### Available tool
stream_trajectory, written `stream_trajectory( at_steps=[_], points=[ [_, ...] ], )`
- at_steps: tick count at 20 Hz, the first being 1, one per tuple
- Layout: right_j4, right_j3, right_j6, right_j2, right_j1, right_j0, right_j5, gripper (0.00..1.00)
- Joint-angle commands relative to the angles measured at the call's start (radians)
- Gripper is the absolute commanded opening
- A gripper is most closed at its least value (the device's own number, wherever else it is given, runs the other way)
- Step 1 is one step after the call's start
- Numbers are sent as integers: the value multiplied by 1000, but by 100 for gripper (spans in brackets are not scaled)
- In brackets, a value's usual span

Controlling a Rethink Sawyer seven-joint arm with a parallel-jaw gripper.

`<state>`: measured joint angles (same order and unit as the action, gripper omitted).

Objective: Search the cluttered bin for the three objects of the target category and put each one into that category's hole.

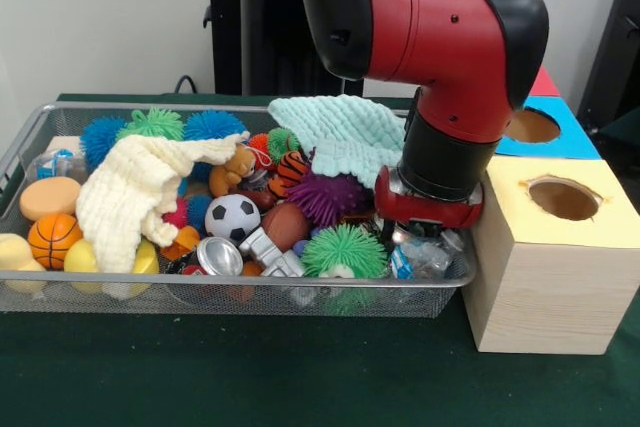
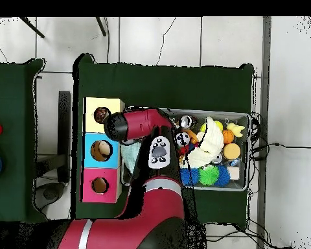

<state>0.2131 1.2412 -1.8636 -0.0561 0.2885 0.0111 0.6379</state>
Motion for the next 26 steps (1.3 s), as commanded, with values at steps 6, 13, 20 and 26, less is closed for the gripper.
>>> stream_trajectory(
  at_steps=[6,13,20,26],
  points=[
    [-69,62,-208,74,-66,-4,-116,0],
    [-77,170,-145,92,29,46,-124,0],
    [-139,336,-95,107,235,105,-3,0],
    [-168,352,-19,113,329,152,143,0]
  ],
)
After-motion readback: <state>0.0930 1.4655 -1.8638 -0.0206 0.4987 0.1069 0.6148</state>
